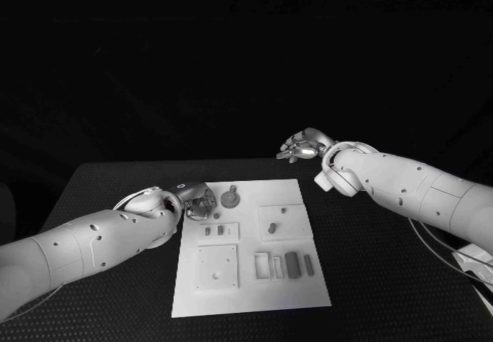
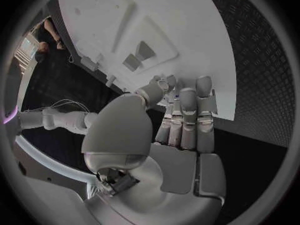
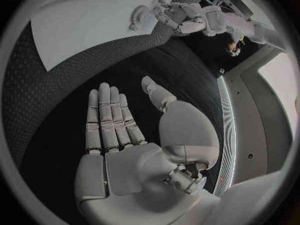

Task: Assemble the parts on the task board

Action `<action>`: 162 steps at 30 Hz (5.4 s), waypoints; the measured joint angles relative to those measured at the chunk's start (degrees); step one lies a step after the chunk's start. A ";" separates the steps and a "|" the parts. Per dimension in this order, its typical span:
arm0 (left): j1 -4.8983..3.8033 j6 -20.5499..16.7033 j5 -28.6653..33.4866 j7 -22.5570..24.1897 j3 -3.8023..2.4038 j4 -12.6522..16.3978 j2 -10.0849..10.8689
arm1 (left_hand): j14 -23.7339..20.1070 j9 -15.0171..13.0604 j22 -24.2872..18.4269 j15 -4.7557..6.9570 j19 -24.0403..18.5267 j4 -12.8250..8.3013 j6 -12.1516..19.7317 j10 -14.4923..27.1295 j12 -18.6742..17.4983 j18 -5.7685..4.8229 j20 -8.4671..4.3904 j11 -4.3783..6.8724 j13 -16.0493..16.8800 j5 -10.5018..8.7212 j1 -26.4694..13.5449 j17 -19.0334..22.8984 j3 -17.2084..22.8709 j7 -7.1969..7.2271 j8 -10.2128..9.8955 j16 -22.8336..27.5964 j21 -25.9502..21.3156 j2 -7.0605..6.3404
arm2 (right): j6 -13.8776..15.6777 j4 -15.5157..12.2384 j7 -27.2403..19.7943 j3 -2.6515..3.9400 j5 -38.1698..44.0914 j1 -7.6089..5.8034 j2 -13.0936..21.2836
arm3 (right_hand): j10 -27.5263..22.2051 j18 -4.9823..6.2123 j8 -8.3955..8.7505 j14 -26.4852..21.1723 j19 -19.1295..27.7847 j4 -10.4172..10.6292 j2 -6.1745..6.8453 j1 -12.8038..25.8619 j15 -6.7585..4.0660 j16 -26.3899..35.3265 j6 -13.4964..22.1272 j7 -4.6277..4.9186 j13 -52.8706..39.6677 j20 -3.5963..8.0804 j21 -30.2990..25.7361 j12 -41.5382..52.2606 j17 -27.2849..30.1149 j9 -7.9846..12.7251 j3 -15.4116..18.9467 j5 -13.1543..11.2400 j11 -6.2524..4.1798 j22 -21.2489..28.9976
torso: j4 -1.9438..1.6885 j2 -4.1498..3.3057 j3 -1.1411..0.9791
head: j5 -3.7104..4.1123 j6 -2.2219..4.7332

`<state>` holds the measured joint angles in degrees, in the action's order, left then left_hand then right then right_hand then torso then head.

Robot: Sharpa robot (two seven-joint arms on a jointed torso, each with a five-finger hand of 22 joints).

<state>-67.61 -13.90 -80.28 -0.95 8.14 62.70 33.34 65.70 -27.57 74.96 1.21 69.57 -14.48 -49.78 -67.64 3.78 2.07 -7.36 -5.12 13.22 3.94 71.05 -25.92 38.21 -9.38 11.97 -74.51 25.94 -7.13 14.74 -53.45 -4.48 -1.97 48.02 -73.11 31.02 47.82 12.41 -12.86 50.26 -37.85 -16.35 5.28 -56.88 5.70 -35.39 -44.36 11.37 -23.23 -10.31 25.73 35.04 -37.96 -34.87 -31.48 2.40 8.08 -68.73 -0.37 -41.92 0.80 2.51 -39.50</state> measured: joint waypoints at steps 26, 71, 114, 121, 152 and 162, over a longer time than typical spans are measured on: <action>-3.35 -2.16 37.69 4.55 -0.58 2.80 8.40 | -10.72 -0.80 -5.42 -2.30 -12.35 2.40 -1.73 1.07 1.92 0.98 3.25 -1.63 1.56 -0.23 -4.75 7.68 -2.98 -0.70 2.86 16.22 -12.88 -0.52 | -7.19 -10.96 0.96 -2.20 19.01 1.61 7.29 | 10.18 2.28 -2.23 13.68 -11.59 -0.33 -0.38 -7.02 -5.21 -2.78 -4.35 -1.35 9.11 1.59 4.08 -9.66 -1.26 -0.08 -0.64 0.11 -1.82 -1.86 | 0.00 0.09 0.03 | 0.96 1.58; -5.28 -0.96 58.36 8.45 -0.76 9.14 11.80 | -11.59 -0.78 -8.31 -2.98 -13.48 2.29 -0.87 2.68 1.87 -1.18 3.68 -2.65 0.89 -0.44 -6.31 8.70 -5.93 -0.85 3.17 21.01 -16.64 -0.62 | 1.66 -13.92 6.52 -7.25 46.91 5.59 4.78 | 19.62 1.69 -3.78 18.88 -16.91 -0.41 -0.45 -10.41 -6.74 -2.89 -9.73 -3.31 14.22 3.58 4.21 -18.85 -2.81 1.35 -2.30 0.09 -3.18 -2.54 | 0.01 -0.10 0.07 | -0.30 1.16; -5.28 -0.88 58.48 8.03 -0.76 9.54 12.11 | -11.01 -0.67 -8.59 -3.06 -13.04 2.13 -0.36 2.84 2.12 -1.21 3.69 -2.46 0.79 -0.44 -6.30 8.20 -6.08 -0.95 3.17 21.01 -16.86 -0.62 | 7.50 -16.30 12.65 -8.35 55.41 7.15 4.73 | 24.98 1.52 -5.95 20.29 -20.29 -0.39 1.66 -14.64 -7.95 -4.27 -15.78 -5.96 13.71 5.10 4.67 -20.64 -5.32 1.19 -3.42 0.05 -5.12 -3.96 | 0.09 -0.02 0.01 | 0.18 0.49; -5.28 -0.88 58.48 7.98 -0.76 9.45 12.10 | -10.83 -0.66 -8.64 -3.05 -12.64 2.27 -0.26 2.84 2.38 -1.20 3.69 -2.46 0.79 -0.44 -6.30 8.14 -6.22 -1.05 3.17 21.01 -16.86 -0.62 | 8.15 -16.35 12.70 -8.40 55.50 7.26 4.82 | 24.98 1.60 -5.95 20.32 -20.29 -0.39 1.89 -14.86 -7.92 -4.28 -15.78 -5.97 13.57 5.10 4.85 -20.64 -5.35 1.13 -3.42 0.04 -5.12 -3.97 | 0.09 -0.02 -0.01 | 0.09 0.64; -5.28 -0.81 58.50 7.34 -0.76 8.43 11.90 | -10.83 -0.49 -8.81 -3.05 -12.44 2.57 0.09 3.25 2.38 -1.21 3.48 -2.47 0.64 -0.44 -6.52 7.88 -6.51 -1.09 3.17 21.23 -17.08 -0.40 | 1.89 -17.10 11.38 -7.42 51.22 5.10 5.18 | 25.39 2.21 -5.94 21.54 -20.81 -0.40 1.89 -14.85 -8.38 -4.52 -15.86 -6.05 13.32 5.21 4.89 -20.63 -5.59 0.85 -3.40 0.03 -5.12 -4.12 | 0.08 -0.04 0.02 | -0.03 0.83; -5.28 -0.81 58.50 7.22 -0.76 8.39 11.90 | -10.79 -0.50 -8.81 -3.02 -12.24 2.56 0.30 3.25 2.38 -1.20 3.69 -2.47 0.64 -0.44 -6.52 7.83 -6.50 -1.30 3.17 21.23 -17.08 -0.40 | 0.93 -17.99 10.80 -6.87 50.04 4.20 5.65 | 25.39 2.26 -5.94 21.55 -20.80 -0.40 1.89 -14.85 -8.38 -4.53 -15.86 -6.06 13.24 5.21 4.88 -20.63 -5.59 0.77 -3.39 0.03 -5.12 -4.10 | 0.10 -0.04 0.02 | 0.01 0.75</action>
<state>-72.89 -14.72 -21.78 6.27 7.37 71.08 45.24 54.91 -28.07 66.16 -1.82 57.33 -11.93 -49.48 -64.39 6.16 0.87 -3.67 -7.58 13.86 3.50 64.53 -18.09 31.71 -10.68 15.14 -53.28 8.86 -7.54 15.67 -71.44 6.32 -8.84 98.06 -68.91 36.66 73.21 14.67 -18.80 71.81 -58.65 -16.75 7.17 -71.73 -2.68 -39.93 -60.22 5.31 -9.99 -5.10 30.61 14.42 -43.55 -34.10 -34.87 2.44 2.96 -72.82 -0.27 -41.96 0.82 2.52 -38.75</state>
